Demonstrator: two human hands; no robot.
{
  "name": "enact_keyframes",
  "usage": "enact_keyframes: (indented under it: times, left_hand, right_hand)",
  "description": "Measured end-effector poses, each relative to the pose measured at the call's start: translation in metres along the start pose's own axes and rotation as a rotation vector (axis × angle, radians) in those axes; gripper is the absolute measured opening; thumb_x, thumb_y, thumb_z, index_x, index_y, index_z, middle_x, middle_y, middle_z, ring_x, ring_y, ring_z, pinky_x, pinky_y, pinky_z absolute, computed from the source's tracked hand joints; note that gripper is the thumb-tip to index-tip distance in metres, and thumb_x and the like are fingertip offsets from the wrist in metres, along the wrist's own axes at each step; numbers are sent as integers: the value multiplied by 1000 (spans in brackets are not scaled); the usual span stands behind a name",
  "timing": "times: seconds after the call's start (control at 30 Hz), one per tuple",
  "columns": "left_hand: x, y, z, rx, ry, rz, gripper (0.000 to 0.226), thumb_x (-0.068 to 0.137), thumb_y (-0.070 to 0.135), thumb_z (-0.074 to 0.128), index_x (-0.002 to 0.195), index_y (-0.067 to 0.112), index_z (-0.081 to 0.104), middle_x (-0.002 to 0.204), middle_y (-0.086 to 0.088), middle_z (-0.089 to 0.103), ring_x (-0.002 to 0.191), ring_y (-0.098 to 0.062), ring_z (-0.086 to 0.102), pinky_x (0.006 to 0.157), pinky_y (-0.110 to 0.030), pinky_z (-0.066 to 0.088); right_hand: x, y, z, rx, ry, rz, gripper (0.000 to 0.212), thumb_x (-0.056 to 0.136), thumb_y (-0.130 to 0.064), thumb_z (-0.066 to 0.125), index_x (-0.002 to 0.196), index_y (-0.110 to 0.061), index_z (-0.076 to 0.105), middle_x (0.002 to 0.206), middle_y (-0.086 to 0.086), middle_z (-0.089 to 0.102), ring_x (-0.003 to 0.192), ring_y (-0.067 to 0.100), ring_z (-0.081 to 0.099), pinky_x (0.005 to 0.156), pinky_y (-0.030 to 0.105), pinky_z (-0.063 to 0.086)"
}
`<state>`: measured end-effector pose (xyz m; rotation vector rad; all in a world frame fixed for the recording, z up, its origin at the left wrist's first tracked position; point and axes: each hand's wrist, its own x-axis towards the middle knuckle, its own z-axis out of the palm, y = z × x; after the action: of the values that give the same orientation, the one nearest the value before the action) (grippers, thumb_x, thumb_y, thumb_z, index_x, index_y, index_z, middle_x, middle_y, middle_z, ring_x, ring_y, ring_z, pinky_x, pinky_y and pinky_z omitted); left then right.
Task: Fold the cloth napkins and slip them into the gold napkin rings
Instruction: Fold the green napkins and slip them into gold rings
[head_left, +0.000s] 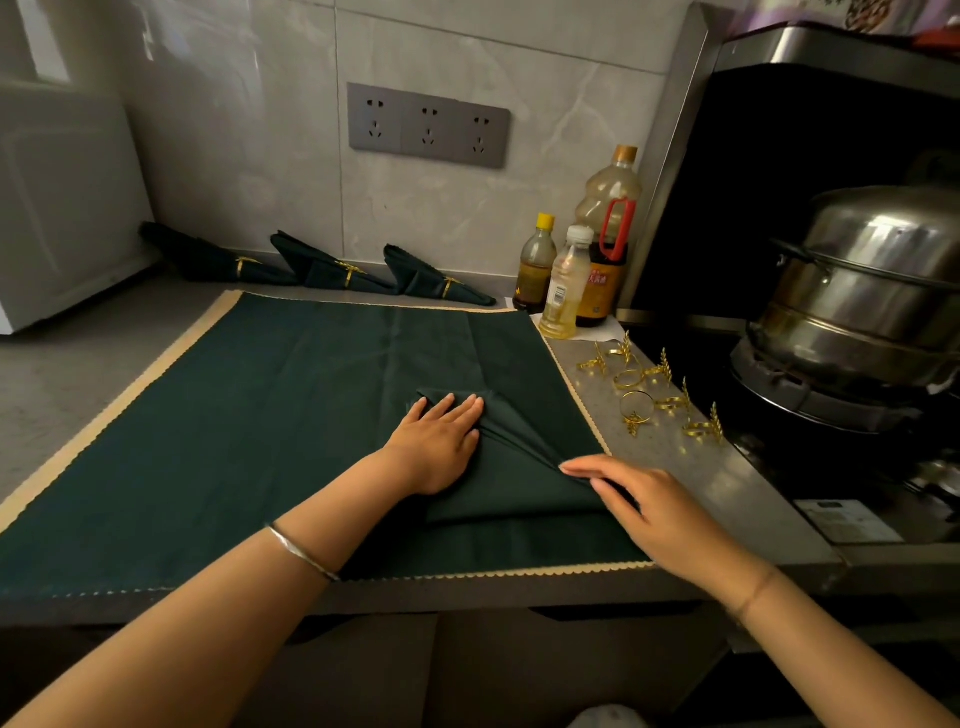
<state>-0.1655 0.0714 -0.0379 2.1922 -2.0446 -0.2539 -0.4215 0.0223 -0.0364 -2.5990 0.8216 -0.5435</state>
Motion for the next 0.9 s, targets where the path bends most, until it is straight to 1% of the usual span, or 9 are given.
enact_keyframes:
  times: [0.1, 0.2, 0.3, 0.37, 0.47, 0.53, 0.63, 0.77, 0.9]
  left_hand:
    - [0, 0, -1, -17, 9, 0, 52, 105, 35, 15, 153, 22, 0, 160, 7, 1, 147, -14, -4, 119, -36, -7]
    - [-2, -1, -2, -65, 26, 10, 57, 103, 40, 21, 153, 22, 0, 160, 5, 5, 147, -13, 0, 119, -36, -6]
    - [-16, -4, -11, -155, 64, 69, 67, 99, 50, 30, 153, 26, -3, 160, 6, 4, 147, -12, 4, 120, -35, -1]
    - [-32, -6, -20, -155, 65, 145, 74, 92, 61, 34, 152, 32, 2, 160, 11, 3, 147, -11, 8, 120, -36, 4]
    - [-57, -5, -29, -70, 5, 227, 75, 83, 71, 39, 148, 37, 24, 156, 15, 18, 142, -10, 20, 118, -34, 15]
    - [-68, -7, -30, 19, -20, 258, 73, 82, 73, 41, 145, 37, 33, 152, 15, 25, 139, -9, 26, 117, -33, 18]
    - [-77, -15, -32, 88, -37, 252, 72, 84, 69, 46, 146, 36, 32, 152, 14, 29, 139, -8, 28, 118, -30, 17]
    - [-81, -17, -29, 110, -26, 264, 69, 88, 62, 48, 148, 35, 27, 155, 12, 26, 141, -9, 27, 116, -24, 15]
    - [-82, -22, -26, 131, 45, 323, 67, 86, 61, 44, 146, 34, 30, 150, 11, 36, 136, -9, 36, 115, -25, 24]
  right_hand:
    - [-9, -6, -3, -74, -29, -7, 35, 99, -30, 42, 133, -36, 45, 126, -26, 49, 118, -19, 38, 94, -2, 28]
    - [-7, -15, -4, -143, -57, -29, 40, 94, -46, 43, 134, -44, 39, 122, -27, 46, 115, -14, 39, 92, 2, 30]
    - [-6, -19, -3, -231, -80, -52, 41, 90, -56, 42, 130, -46, 42, 115, -24, 42, 109, -9, 39, 84, 7, 33]
    - [-5, -20, -4, -277, -78, -58, 40, 88, -60, 41, 126, -45, 46, 112, -24, 41, 107, -7, 38, 85, 10, 31]
    - [-3, -24, -4, -306, -75, -52, 40, 87, -61, 44, 122, -42, 49, 107, -22, 39, 105, -4, 36, 86, 13, 28]
    - [0, -28, -5, -329, -77, -56, 39, 87, -60, 45, 120, -40, 50, 104, -19, 39, 104, -1, 35, 86, 15, 28]
    - [4, -35, -4, -377, -80, -70, 39, 87, -60, 44, 118, -38, 49, 101, -15, 38, 102, 3, 36, 87, 17, 28]
    - [5, -38, -1, -421, -75, -76, 35, 88, -57, 43, 114, -33, 49, 101, -12, 39, 102, 6, 38, 89, 17, 27]
    - [5, -40, 1, -425, -52, -74, 35, 87, -57, 41, 108, -31, 51, 99, -10, 41, 103, 10, 39, 90, 18, 28]
